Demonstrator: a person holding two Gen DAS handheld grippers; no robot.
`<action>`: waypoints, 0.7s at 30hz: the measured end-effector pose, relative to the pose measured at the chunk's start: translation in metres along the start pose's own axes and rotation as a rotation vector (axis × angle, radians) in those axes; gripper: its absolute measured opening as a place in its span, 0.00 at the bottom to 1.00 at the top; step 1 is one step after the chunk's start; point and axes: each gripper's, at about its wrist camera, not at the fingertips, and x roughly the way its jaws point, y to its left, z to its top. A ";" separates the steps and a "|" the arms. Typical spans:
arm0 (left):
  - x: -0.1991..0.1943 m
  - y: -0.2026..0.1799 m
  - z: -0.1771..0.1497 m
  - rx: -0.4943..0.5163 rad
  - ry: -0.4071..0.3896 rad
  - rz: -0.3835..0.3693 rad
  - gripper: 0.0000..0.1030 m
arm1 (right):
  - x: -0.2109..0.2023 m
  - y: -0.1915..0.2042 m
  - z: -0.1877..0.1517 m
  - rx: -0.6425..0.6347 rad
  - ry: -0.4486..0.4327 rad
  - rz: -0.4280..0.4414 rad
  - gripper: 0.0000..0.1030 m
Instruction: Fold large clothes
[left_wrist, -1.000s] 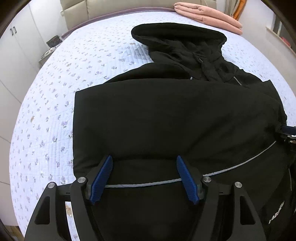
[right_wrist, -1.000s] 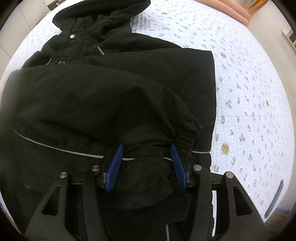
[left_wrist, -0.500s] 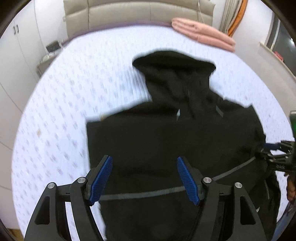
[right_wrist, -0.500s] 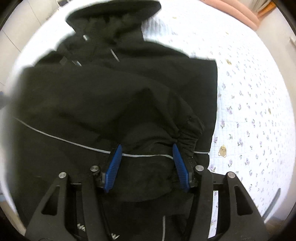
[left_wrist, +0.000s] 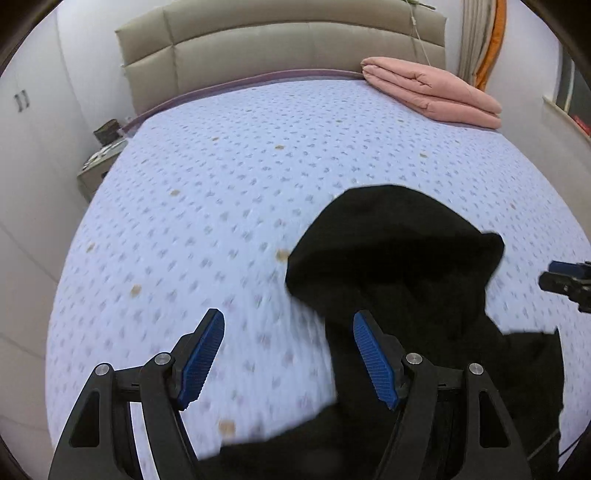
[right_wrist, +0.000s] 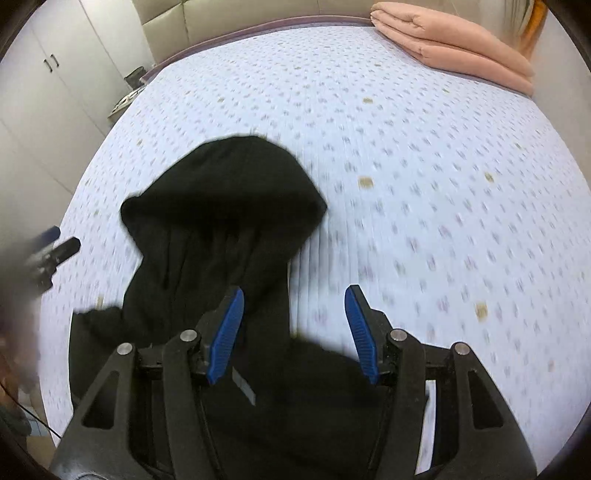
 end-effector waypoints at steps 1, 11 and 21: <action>0.007 0.000 0.009 0.000 -0.012 -0.001 0.72 | 0.008 0.000 0.010 0.000 -0.006 -0.006 0.53; 0.055 -0.004 0.050 -0.007 -0.024 -0.122 0.72 | 0.052 -0.014 0.039 0.074 0.042 0.095 0.53; 0.101 0.001 0.025 -0.014 0.034 0.074 0.42 | 0.073 -0.010 0.027 0.027 0.052 -0.026 0.03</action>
